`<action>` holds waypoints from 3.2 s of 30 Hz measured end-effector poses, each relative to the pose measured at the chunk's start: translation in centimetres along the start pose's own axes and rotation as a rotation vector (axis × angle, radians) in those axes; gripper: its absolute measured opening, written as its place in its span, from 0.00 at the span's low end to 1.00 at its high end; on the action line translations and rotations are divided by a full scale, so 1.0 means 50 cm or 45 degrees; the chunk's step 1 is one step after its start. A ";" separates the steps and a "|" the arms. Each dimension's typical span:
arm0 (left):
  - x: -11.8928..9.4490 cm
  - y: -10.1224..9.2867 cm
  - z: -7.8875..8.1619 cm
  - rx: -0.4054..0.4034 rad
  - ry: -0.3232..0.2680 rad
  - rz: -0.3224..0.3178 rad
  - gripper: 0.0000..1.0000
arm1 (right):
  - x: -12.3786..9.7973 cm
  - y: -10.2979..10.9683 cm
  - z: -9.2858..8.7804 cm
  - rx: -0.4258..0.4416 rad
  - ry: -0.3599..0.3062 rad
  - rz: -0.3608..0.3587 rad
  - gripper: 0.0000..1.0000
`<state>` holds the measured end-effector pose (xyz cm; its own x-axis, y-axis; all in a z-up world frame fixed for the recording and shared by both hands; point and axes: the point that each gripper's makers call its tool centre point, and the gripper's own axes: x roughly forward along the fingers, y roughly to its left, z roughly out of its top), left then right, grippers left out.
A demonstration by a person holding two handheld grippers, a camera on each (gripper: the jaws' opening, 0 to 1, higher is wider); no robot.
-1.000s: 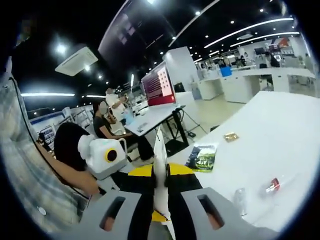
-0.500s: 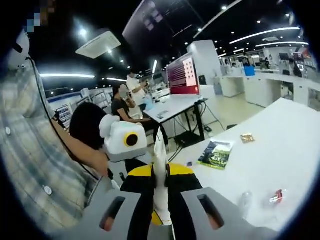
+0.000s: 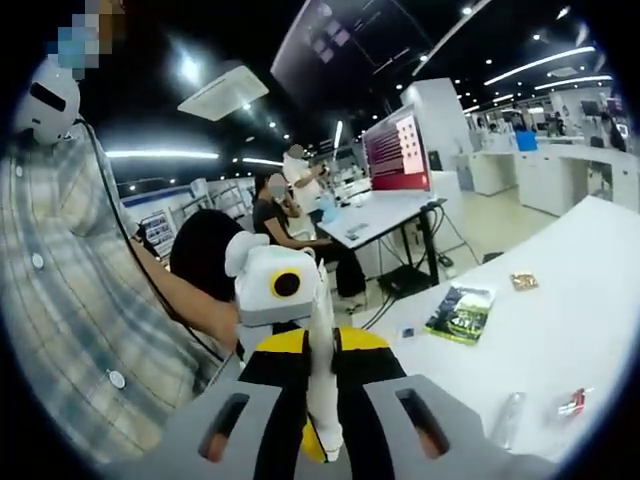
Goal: Arrange the skincare products in the storage area until every visible bottle or jar stands upright without overlapping.
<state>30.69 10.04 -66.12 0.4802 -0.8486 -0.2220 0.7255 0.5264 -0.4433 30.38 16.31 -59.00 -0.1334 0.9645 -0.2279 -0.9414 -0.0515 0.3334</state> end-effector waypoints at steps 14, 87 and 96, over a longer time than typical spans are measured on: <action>-0.001 -0.004 -0.006 -0.044 0.027 -0.012 0.25 | 0.000 -0.002 -0.002 0.025 -0.017 0.000 0.09; -0.023 0.102 -0.049 -0.008 0.195 0.424 0.17 | 0.076 -0.100 -0.070 0.333 0.029 -0.577 0.41; -0.030 0.116 -0.062 0.045 0.261 0.511 0.18 | 0.086 -0.107 -0.089 0.378 0.059 -0.639 0.39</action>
<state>32.66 14.18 -71.03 0.6217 -0.5678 -0.5395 0.5201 0.8143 -0.2577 33.48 19.56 -65.86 0.2871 0.8393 -0.4617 -0.7664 0.4904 0.4149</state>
